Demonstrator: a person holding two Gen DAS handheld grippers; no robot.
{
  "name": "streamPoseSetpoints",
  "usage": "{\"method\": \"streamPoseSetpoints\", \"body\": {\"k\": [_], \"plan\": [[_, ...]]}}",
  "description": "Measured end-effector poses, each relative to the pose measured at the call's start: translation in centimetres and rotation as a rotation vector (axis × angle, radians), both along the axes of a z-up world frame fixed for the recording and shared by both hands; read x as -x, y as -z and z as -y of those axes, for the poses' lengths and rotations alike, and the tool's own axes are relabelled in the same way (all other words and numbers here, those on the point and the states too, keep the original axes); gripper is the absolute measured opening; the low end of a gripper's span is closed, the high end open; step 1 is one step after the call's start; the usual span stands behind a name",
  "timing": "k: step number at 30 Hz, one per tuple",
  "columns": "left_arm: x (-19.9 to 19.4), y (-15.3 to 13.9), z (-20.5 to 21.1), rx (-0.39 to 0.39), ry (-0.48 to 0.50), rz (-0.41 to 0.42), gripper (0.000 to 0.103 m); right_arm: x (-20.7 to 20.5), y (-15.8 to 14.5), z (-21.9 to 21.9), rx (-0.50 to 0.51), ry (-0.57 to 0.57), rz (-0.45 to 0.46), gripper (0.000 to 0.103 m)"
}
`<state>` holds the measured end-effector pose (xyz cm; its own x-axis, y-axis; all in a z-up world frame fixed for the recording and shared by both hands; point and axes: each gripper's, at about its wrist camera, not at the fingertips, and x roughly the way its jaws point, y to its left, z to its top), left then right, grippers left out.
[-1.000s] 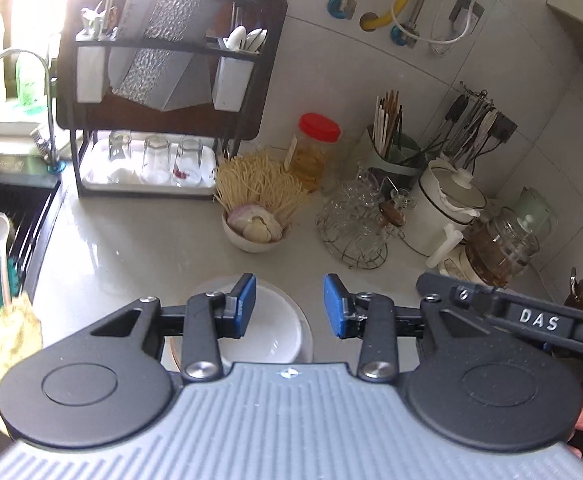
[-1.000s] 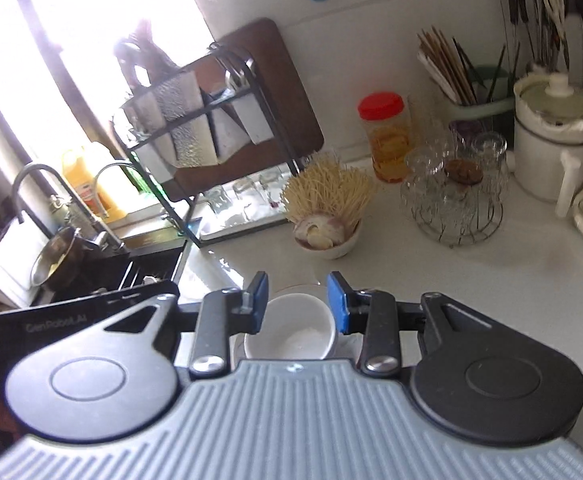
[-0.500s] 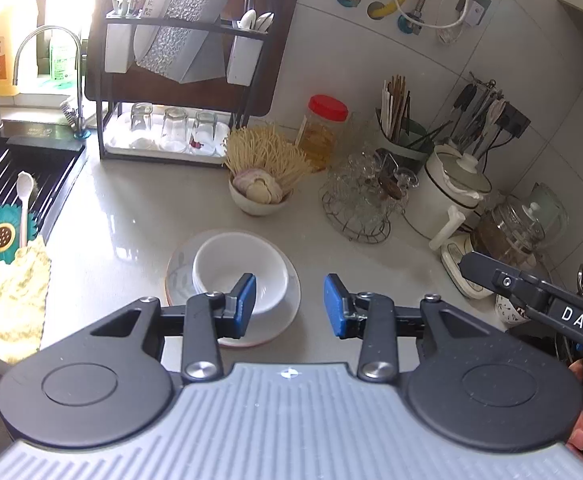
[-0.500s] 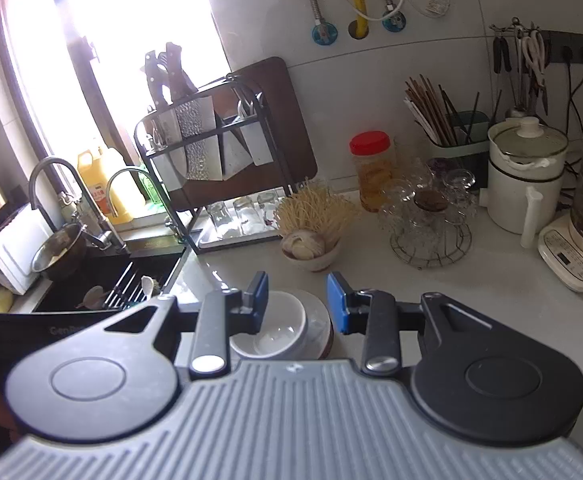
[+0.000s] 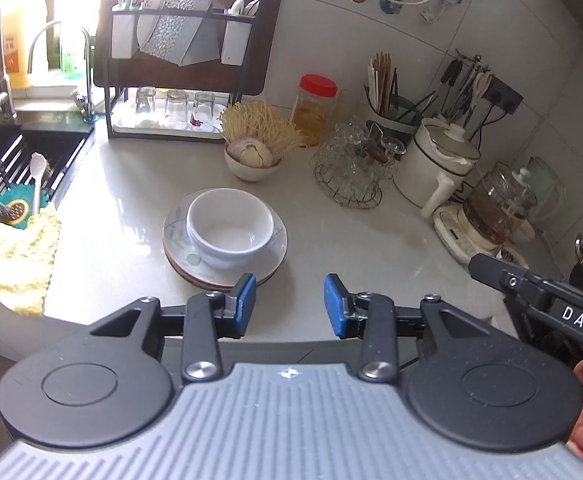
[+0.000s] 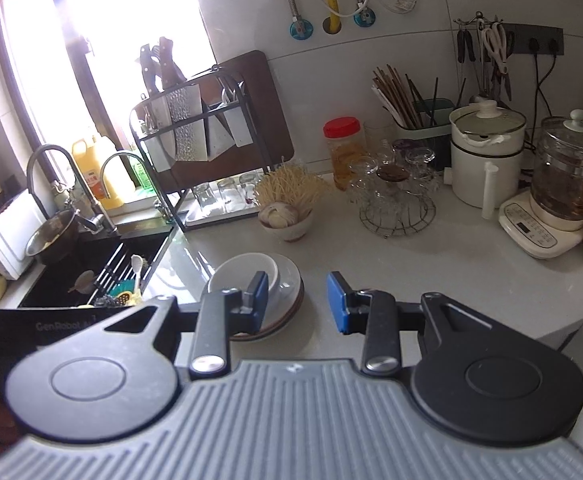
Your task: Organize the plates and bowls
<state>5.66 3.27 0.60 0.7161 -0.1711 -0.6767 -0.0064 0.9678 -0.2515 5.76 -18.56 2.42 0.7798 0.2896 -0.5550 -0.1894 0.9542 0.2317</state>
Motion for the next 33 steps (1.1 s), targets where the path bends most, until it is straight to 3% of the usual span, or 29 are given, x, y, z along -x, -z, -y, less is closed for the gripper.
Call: {"method": "streamPoseSetpoints", "body": {"k": [7, 9, 13, 15, 17, 20, 27, 31, 33], "plan": [[2.6, -0.3, 2.0, -0.082, 0.001, 0.025, 0.044, 1.5, 0.2, 1.0, 0.009, 0.000, -0.006, 0.037], [3.1, -0.3, 2.3, -0.082, -0.003, 0.030, 0.051, 1.8, 0.3, 1.1, 0.009, -0.008, -0.009, 0.037], [4.2, -0.6, 2.5, -0.091, -0.018, 0.048, 0.054, 2.3, 0.4, 1.3, 0.005, -0.014, -0.005, 0.037], [4.7, -0.7, 2.4, -0.092, -0.032, 0.053, 0.058, 2.6, 0.5, 1.5, -0.001, -0.016, -0.002, 0.037], [5.1, -0.7, 2.4, -0.102, -0.049, 0.055, 0.074, 2.7, 0.5, 1.5, 0.000, -0.016, -0.002, 0.037], [5.7, -0.7, 2.3, -0.114, -0.061, 0.057, 0.085, 3.0, 0.7, 1.6, 0.001, -0.013, -0.004, 0.042], [7.0, -0.6, 2.7, -0.158, -0.065, 0.063, 0.095, 3.8, 1.0, 1.7, 0.005, -0.022, 0.000, 0.043], [7.4, -0.3, 2.6, -0.161, -0.067, 0.058, 0.098, 4.0, 1.2, 1.8, 0.008, -0.011, 0.008, 0.061], [7.4, 0.0, 2.5, -0.152, -0.065, 0.047, 0.098, 4.0, 1.5, 1.7, 0.011, -0.009, -0.003, 0.061]]}}
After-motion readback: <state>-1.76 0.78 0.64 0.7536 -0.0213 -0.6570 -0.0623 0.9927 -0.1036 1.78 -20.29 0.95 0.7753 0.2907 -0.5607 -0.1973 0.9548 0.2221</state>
